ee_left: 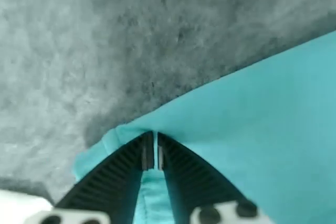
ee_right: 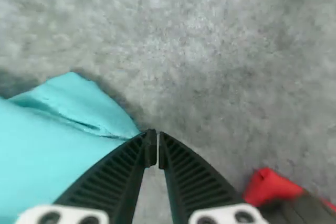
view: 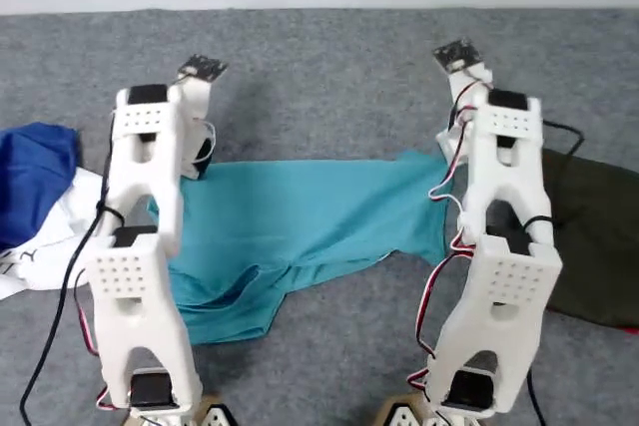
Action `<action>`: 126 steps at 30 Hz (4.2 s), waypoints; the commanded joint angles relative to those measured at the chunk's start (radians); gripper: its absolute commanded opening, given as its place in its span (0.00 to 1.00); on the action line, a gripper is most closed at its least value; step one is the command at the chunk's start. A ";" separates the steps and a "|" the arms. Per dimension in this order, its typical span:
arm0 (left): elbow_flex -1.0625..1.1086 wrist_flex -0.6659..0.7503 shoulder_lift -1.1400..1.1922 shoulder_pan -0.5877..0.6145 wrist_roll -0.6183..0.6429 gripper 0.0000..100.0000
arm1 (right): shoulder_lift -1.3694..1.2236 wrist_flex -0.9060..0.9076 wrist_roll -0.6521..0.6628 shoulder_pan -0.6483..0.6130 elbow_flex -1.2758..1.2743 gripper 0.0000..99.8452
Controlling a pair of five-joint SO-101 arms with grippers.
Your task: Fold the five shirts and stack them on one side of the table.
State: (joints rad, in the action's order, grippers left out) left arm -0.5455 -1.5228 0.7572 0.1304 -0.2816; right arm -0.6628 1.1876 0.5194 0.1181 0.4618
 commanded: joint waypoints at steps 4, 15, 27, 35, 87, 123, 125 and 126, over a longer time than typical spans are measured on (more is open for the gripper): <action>-0.274 -0.215 0.005 0.003 0.003 0.03 | 0.016 0.243 0.008 -0.059 0.235 0.01; -0.302 -0.235 0.026 0.121 0.011 0.17 | -0.031 0.475 0.005 -0.088 0.399 0.21; -0.311 -0.227 0.247 0.132 0.008 0.18 | -0.237 0.372 -0.094 -0.096 0.405 0.24; -0.381 -0.221 0.284 0.106 -0.069 0.01 | -0.275 0.360 -0.087 -0.091 0.440 0.03; 0.401 -0.233 -0.905 0.640 -0.110 0.17 | 0.282 0.607 -0.087 -0.687 0.276 0.25; 0.492 -0.233 -0.987 1.017 -0.279 0.17 | -0.177 0.157 -0.127 -1.190 0.259 0.05; 0.503 -0.233 -0.987 1.016 -0.279 0.17 | -0.176 0.182 -0.097 -1.184 0.295 0.04; 0.506 -0.233 -0.987 1.016 -0.279 0.17 | -0.176 0.203 -0.086 -1.181 0.321 0.04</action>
State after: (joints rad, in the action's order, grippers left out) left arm -0.0361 -1.7346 -0.1818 1.1477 -0.5547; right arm -0.8592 1.3579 0.4012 -1.0740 0.7104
